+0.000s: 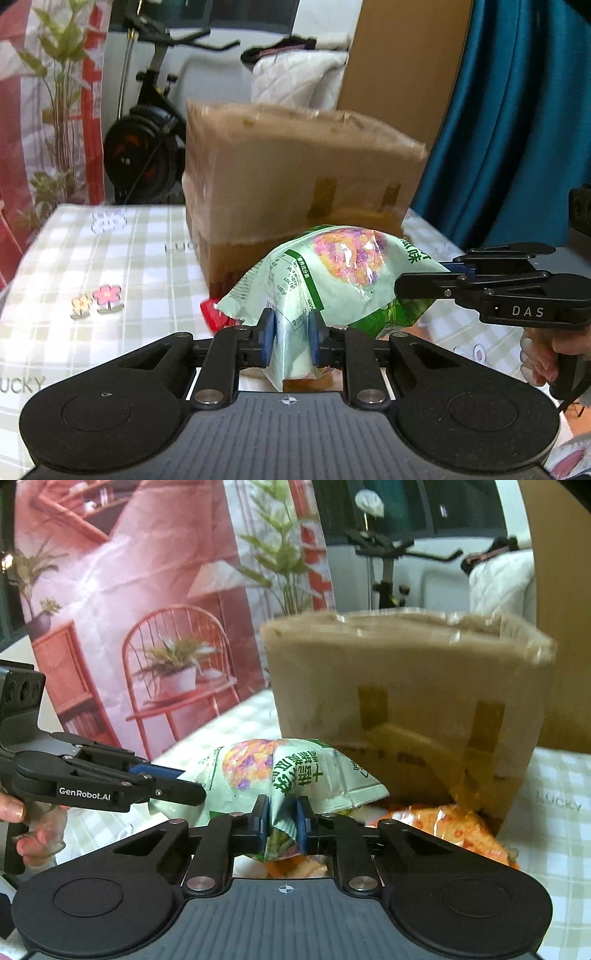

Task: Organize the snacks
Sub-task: 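Lower both tools to the pile and grasp the green snack bag together, then lift the green bag over the box and open both tools to drop it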

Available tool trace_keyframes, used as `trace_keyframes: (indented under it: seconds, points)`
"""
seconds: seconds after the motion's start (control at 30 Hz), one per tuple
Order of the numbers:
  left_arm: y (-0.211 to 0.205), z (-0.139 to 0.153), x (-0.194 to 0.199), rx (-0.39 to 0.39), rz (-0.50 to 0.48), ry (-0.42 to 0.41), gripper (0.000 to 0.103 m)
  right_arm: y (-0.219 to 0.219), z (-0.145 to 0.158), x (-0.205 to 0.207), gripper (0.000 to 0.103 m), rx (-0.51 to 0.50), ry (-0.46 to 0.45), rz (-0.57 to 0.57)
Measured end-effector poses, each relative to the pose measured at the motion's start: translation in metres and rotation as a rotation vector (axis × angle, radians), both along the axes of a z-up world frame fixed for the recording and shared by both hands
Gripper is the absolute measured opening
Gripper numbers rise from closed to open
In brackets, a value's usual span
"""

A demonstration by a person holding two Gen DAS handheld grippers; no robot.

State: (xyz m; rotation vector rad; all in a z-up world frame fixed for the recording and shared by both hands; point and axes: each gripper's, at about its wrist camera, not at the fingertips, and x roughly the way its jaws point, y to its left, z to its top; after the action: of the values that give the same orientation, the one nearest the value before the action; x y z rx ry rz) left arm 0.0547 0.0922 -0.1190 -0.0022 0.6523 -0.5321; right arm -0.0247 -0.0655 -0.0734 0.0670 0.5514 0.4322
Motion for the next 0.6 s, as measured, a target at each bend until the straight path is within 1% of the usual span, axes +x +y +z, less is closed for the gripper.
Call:
trace_keyframes:
  seconds: [0.13, 0.27, 0.37, 0.5, 0.6]
  points:
    - [-0.005, 0.026, -0.010, -0.018, 0.005, -0.081, 0.020, -0.005, 0.029, -0.010, 0.013, 0.012, -0.075, -0.004]
    - [-0.013, 0.061, -0.019, -0.026, 0.008, -0.188, 0.020, -0.012, 0.067, -0.017, 0.013, 0.020, -0.166, -0.010]
    - [-0.023, 0.088, -0.018, -0.014, -0.004, -0.275, 0.020, -0.018, 0.097, -0.018, 0.013, 0.002, -0.242, -0.010]
    - [-0.041, 0.120, -0.005, -0.014, -0.016, -0.366, 0.020, -0.032, 0.133, -0.008, 0.013, -0.012, -0.324, -0.019]
    - [-0.059, 0.133, 0.019, -0.006, -0.028, -0.385, 0.020, -0.043, 0.150, 0.012, 0.013, -0.030, -0.364, -0.039]
